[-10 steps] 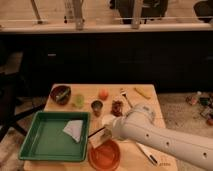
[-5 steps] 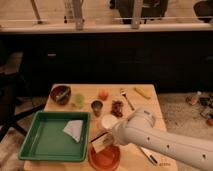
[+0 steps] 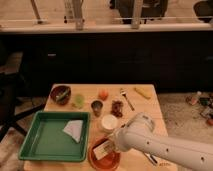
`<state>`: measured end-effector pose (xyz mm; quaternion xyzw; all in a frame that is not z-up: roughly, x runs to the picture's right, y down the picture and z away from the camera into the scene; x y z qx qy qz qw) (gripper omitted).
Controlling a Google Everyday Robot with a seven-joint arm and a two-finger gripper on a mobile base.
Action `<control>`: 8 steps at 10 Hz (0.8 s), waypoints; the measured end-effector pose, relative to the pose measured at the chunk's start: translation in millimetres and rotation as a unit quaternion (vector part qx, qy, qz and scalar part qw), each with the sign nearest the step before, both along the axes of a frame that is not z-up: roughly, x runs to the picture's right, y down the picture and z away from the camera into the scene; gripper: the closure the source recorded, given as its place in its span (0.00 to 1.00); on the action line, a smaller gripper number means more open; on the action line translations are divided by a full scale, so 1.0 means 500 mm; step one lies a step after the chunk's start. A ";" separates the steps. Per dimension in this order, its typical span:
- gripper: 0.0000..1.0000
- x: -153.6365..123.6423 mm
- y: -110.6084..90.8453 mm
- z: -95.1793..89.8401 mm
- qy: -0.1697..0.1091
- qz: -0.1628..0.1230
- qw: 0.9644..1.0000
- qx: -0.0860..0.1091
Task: Place eraser in red bowl
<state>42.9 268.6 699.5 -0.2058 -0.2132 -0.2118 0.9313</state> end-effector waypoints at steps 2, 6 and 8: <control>1.00 0.004 0.011 0.001 0.001 0.000 1.000 -0.005; 0.70 0.002 0.011 0.001 0.000 -0.001 1.000 -0.005; 0.53 0.002 0.011 0.001 0.000 -0.001 1.000 -0.005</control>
